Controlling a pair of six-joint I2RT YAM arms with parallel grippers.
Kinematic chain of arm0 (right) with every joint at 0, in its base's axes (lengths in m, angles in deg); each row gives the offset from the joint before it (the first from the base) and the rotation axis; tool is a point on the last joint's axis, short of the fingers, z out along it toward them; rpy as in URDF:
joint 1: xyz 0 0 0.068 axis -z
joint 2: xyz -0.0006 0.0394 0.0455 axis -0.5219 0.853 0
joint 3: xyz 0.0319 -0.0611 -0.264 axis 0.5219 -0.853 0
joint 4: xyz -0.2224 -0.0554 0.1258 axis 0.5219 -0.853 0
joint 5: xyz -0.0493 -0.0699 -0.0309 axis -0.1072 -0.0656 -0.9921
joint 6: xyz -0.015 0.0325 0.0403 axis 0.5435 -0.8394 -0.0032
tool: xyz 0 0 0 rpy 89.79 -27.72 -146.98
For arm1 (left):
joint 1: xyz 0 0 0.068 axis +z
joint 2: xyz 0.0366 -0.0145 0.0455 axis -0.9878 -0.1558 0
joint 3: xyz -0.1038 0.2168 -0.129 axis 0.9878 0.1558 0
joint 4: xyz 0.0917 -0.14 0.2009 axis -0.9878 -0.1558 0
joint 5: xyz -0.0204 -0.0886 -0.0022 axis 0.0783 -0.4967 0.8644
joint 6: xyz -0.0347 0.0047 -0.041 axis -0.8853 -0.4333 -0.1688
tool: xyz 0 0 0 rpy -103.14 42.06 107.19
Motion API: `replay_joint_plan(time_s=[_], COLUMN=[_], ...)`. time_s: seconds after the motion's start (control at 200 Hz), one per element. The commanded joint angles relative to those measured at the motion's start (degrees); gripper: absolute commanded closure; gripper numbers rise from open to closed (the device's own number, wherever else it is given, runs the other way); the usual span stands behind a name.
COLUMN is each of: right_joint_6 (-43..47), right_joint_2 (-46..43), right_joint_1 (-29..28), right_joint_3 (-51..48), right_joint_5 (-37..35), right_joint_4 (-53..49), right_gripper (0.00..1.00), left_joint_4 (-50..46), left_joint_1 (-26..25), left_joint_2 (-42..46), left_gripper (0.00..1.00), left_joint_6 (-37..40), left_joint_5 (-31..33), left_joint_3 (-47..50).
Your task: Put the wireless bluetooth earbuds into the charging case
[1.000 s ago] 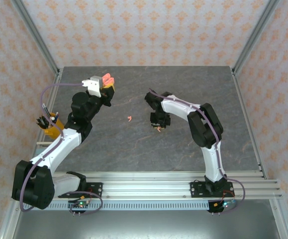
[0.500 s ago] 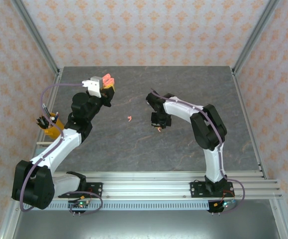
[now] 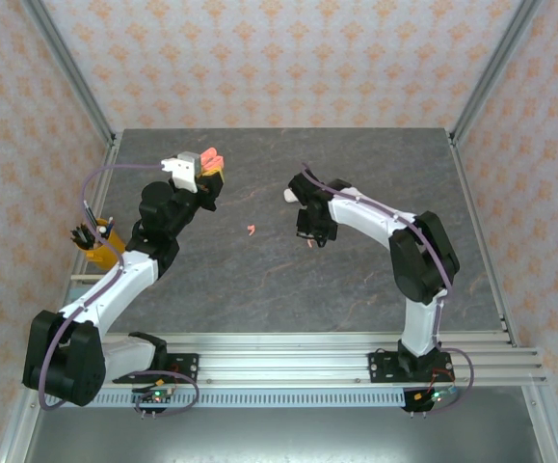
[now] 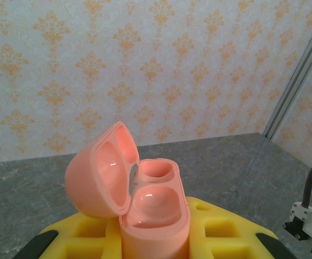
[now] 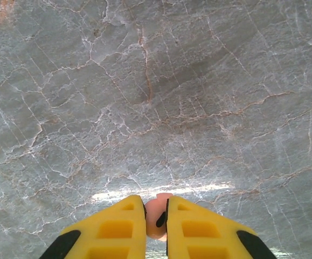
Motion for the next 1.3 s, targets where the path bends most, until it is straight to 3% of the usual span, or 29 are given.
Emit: replay_joint_plan(time_s=[0.0,0.335,0.786,1.076,1.296], right_joint_6=[-0.99,-2.7,-3.4,-2.98,-6.63], right_joint_2=[-0.26,0.33,-7.49,-7.62,-12.36], right_joint_1=[0.11,0.11,0.08,0.55,0.55], right_joint_3=[-0.79,-3.62,-4.57,-6.77,-16.9], right_joint_5=[-2.05,-3.07,-6.04,-9.57,-4.18], right_joint_4=[-0.09,2.01,3.69,-1.14,0.1], right_gripper=[0.88,0.89,0.89,0.64,0.46], left_joint_4=[1.25,1.51,2.32,1.66,1.86], left_joint_1=[-0.67,-0.81,-1.74,-2.44,-2.71], left_joint_2=[2.02,1.94,0.2,-0.26,-0.12], left_gripper=[1.0,1.0,1.0,1.0,1.0], left_joint_6=[0.79,0.79,1.33,1.93,2.2], left_joint_5=[-0.93,-0.95,-2.27,-2.06,-1.96], left_joint_3=[0.35,1.05,0.98,0.17,0.3])
